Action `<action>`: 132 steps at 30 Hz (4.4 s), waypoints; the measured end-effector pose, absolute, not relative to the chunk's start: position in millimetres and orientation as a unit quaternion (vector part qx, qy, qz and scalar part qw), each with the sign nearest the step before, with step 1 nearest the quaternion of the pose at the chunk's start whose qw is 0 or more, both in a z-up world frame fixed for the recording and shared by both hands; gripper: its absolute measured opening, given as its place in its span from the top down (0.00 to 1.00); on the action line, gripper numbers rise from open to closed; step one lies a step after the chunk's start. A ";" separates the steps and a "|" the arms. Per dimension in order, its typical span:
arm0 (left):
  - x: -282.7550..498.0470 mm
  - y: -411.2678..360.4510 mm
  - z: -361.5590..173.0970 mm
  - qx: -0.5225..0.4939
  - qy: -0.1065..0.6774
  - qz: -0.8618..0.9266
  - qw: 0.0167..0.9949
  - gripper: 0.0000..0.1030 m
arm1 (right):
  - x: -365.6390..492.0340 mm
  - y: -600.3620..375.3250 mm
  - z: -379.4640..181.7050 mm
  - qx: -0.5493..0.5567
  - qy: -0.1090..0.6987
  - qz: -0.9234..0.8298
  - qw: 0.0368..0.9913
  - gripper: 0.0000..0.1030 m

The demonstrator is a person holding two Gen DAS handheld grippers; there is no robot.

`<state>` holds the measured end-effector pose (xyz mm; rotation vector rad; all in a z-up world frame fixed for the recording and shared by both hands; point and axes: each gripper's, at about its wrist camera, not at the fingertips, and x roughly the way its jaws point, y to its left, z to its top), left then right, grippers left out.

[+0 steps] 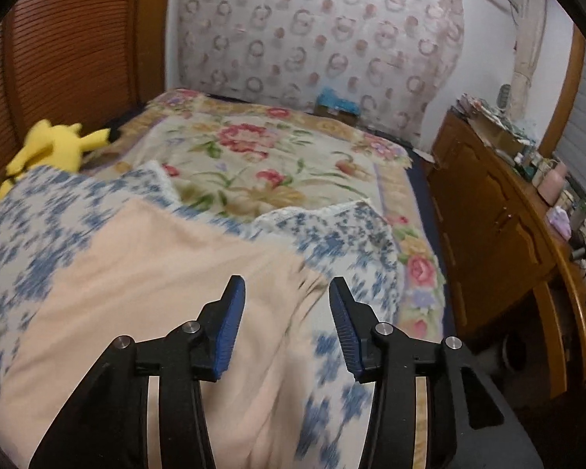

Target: Fold small clothes

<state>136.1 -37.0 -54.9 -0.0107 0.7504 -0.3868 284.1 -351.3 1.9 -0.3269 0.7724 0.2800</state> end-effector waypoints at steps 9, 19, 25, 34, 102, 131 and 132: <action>115.5 -69.9 -51.8 0.017 0.361 -0.217 0.907 0.46 | 194.0 -345.2 -16.5 -0.147 0.382 0.178 0.895 0.56; 91.7 -97.9 -53.3 0.035 0.363 -0.231 0.902 0.46 | 125.5 -340.6 -48.4 -0.123 0.416 0.210 0.876 0.56; 85.2 -108.0 -54.2 0.042 0.365 -0.240 0.899 0.46 | 110.2 -343.9 -63.9 -0.130 0.431 0.204 0.870 0.57; 80.1 -113.1 -59.3 0.043 0.373 -0.248 0.893 0.46 | 82.7 -372.0 -56.9 -0.116 0.423 0.206 0.875 0.97; 134.7 -107.5 9.2 -0.020 0.317 -0.294 0.902 0.97 | 133.7 -399.3 26.3 -0.023 0.278 0.224 0.934 0.94; 316.5 -101.9 -42.2 -0.031 0.399 -0.241 0.884 0.91 | 345.3 -378.3 -20.4 -0.053 0.352 0.214 0.910 0.91; 315.7 -101.6 -41.7 -0.029 0.397 -0.241 0.885 0.87 | 347.1 -377.4 -22.1 -0.054 0.355 0.211 0.909 0.91</action>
